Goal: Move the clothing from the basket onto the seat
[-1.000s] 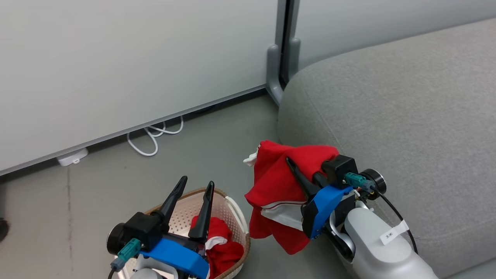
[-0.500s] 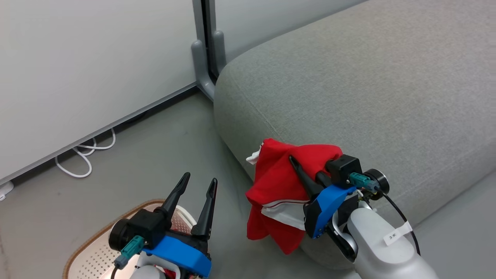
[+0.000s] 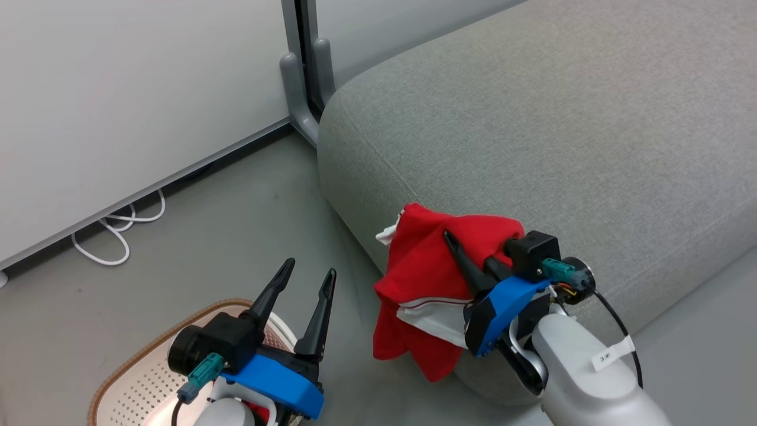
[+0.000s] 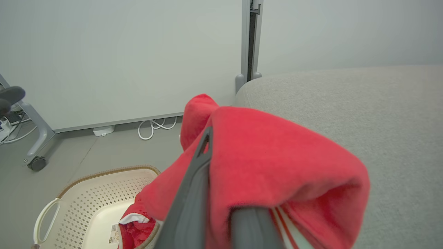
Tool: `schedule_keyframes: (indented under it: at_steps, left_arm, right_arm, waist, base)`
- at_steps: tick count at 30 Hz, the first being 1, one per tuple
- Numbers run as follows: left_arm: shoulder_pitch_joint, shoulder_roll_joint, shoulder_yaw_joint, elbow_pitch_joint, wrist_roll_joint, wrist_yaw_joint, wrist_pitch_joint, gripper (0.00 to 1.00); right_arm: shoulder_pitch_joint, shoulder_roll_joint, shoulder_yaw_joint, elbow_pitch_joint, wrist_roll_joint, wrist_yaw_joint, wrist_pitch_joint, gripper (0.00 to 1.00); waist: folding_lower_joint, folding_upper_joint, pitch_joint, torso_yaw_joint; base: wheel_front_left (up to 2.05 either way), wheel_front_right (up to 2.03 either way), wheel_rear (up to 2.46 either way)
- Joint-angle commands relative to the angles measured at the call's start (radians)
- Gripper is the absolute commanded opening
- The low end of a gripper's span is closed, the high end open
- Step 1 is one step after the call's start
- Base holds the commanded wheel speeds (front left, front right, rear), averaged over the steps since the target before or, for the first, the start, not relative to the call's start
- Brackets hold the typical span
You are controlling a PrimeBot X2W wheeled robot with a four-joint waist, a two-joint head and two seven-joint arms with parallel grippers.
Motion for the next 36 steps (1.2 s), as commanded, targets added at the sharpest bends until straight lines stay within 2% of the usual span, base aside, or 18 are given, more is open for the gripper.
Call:
schedule_keyframes:
  at_steps: [1,6,10,18,24,29,36]
  left_arm:
    - [-0.020,0.010,-0.001,-0.002,0.000,-0.002,-0.005,1.00]
    - [-0.045,0.018,-0.009,-0.016,0.006,-0.002,-0.005,1.00]
    - [-0.076,0.032,-0.023,-0.032,0.011,-0.002,-0.005,1.00]
    - [-0.168,0.079,-0.061,-0.088,0.029,-0.002,-0.005,1.00]
    - [-0.242,0.113,-0.085,-0.158,0.053,-0.002,-0.005,1.00]
    - [-0.275,0.132,-0.077,-0.206,0.063,-0.002,-0.004,1.00]
    - [-0.299,0.142,-0.063,-0.243,0.077,-0.002,-0.004,1.00]
  right_arm:
    - [-0.019,0.000,-0.010,-0.006,0.011,0.000,-0.004,0.00]
    - [-0.110,-0.024,-0.051,-0.008,0.034,0.000,-0.004,0.00]
    - [-0.218,-0.088,-0.108,-0.016,0.077,0.000,-0.001,0.00]
    - [-0.391,-0.280,-0.274,-0.028,0.124,0.000,0.006,0.00]
    - [-0.429,-0.405,-0.447,-0.024,0.125,0.000,0.002,0.00]
    - [-0.405,-0.434,-0.588,-0.003,0.102,0.000,-0.002,0.00]
    - [-0.357,-0.397,-0.726,0.049,0.069,0.000,-0.004,0.00]
  waist:
    - [0.0000,0.0000,0.011,0.012]
    - [0.0000,0.0000,0.055,0.044]
    - [0.0000,0.0000,0.114,0.076]
    - [0.0000,0.0000,0.282,0.156]
    - [0.0000,0.0000,0.420,0.226]
    - [0.0000,0.0000,0.496,0.256]
    - [0.0000,0.0000,0.557,0.284]
  base:
    - [0.00,0.00,0.00]
    - [0.00,0.00,0.00]
    - [0.00,0.00,0.00]
    - [0.00,0.00,0.00]
    - [0.00,0.00,0.00]
    - [0.00,0.00,0.00]
    - [0.00,0.00,0.00]
